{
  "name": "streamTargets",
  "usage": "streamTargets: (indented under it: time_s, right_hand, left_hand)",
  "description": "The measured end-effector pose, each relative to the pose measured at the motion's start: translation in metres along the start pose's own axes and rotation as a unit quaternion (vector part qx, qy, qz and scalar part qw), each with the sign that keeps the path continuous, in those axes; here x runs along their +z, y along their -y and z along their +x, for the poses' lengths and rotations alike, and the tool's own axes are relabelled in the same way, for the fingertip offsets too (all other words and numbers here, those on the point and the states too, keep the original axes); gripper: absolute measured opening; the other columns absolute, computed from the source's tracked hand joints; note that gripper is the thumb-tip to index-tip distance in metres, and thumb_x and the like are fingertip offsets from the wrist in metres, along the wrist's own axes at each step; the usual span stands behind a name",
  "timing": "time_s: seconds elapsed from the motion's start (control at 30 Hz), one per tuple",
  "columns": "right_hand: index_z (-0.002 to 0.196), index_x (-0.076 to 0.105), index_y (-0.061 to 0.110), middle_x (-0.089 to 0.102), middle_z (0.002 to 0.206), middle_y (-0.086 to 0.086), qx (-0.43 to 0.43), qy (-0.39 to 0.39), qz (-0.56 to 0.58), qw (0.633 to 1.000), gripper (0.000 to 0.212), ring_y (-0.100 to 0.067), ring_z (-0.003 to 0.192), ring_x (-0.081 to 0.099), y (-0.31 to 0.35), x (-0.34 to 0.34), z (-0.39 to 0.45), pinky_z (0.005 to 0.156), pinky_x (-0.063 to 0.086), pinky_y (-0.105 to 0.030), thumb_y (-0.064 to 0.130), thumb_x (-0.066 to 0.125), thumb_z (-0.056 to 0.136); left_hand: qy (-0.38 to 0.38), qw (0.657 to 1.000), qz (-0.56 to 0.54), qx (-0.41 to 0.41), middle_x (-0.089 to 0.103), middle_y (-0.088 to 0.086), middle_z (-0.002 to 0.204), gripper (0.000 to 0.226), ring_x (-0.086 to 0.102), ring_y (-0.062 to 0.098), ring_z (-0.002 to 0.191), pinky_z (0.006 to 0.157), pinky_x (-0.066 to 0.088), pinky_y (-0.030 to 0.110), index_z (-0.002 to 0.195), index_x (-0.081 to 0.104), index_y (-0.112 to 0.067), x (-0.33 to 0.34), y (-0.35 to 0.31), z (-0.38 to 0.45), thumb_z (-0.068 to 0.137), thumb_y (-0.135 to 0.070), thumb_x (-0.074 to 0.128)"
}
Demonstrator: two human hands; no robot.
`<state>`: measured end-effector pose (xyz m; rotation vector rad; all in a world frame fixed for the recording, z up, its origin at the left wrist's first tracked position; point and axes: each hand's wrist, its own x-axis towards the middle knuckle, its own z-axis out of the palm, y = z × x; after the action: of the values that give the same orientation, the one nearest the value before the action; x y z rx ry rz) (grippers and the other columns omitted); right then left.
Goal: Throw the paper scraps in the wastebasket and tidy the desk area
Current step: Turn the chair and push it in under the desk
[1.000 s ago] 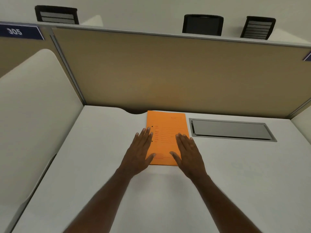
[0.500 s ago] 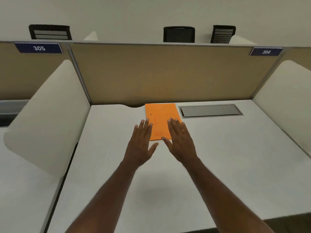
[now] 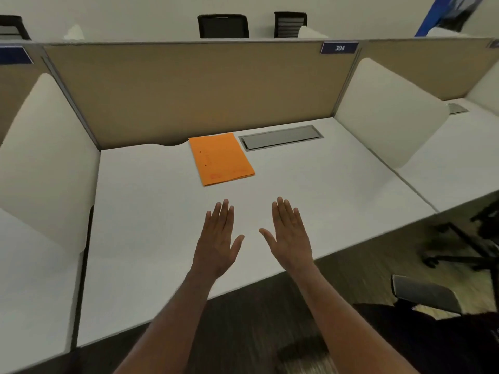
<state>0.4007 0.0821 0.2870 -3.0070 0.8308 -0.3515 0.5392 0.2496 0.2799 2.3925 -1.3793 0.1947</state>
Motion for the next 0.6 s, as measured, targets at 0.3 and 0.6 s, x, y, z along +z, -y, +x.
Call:
streamTargets:
  time_s: [0.3, 0.6]
  right_hand:
    - [0.158, -0.006, 0.011, -0.015, 0.167, -0.007, 0.077, 0.010, -0.012, 0.997, 0.081, -0.021, 0.154, -0.012, -0.057, -0.040, -0.093, 0.127, 0.002, -0.043, 0.061, 0.022, 0.102]
    - [0.159, 0.004, 0.011, 0.000, 0.168, -0.009, 0.171, 0.019, 0.010, 0.985, 0.080, -0.022, 0.155, -0.003, -0.161, -0.063, -0.229, 0.126, 0.010, -0.045, 0.065, 0.015, 0.100]
  left_hand:
    - [0.045, 0.997, -0.008, 0.056, -0.004, 0.006, 0.169, 0.084, -0.005, 0.025, 0.156, 0.126, 0.010, 0.051, 0.159, 0.007, -0.013, 0.008, -0.098, -0.021, 0.097, -0.062, 0.035]
    - [0.107, 0.985, -0.015, 0.138, -0.014, 0.006, 0.168, 0.082, -0.015, 0.022, 0.154, 0.126, 0.005, 0.048, 0.159, -0.003, -0.013, 0.046, -0.256, -0.073, 0.099, -0.061, 0.025]
